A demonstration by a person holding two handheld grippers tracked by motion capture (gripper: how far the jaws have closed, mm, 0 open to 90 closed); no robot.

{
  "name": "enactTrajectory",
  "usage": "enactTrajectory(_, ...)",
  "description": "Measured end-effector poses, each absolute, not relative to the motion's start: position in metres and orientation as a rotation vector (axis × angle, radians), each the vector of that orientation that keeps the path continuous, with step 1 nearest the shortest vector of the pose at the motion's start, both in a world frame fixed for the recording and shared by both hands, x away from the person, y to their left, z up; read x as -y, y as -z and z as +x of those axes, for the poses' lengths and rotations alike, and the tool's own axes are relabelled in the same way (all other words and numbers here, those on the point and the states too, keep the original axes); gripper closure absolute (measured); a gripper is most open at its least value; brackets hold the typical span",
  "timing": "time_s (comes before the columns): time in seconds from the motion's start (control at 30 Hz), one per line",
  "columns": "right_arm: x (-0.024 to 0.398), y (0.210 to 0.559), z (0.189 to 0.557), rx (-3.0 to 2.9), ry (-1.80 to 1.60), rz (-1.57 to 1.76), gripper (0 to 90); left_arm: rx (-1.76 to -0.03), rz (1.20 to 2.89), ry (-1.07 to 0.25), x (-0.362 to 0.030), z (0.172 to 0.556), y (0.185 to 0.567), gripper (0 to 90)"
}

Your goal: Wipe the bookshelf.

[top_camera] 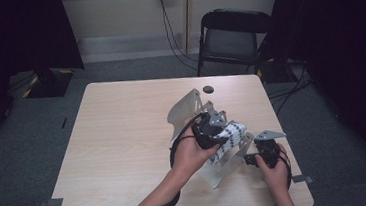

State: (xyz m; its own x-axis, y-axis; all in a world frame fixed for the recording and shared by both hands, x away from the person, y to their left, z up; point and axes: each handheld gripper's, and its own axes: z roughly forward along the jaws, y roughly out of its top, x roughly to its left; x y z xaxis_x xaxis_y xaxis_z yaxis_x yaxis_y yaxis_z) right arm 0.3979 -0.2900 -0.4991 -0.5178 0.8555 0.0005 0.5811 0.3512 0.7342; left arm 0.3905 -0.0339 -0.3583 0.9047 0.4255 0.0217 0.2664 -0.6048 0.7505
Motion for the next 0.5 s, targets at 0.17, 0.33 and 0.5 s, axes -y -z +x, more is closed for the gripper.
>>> enactTrajectory(0.17,0.29,0.499,0.398,-2.235,-0.978,1.261,15.0,-0.503,2.293,-0.234,0.035,0.39,0.376,77.3)
enactTrajectory(0.33,0.29,0.499,0.398,-2.235,-0.978,1.262,14.9,-0.522,2.33,-0.209,0.036,0.387,0.4,77.3)
enactTrajectory(0.5,0.29,0.499,0.398,-2.235,-0.979,1.262,15.0,-0.544,2.373,-0.188,0.035,0.387,0.422,77.4)
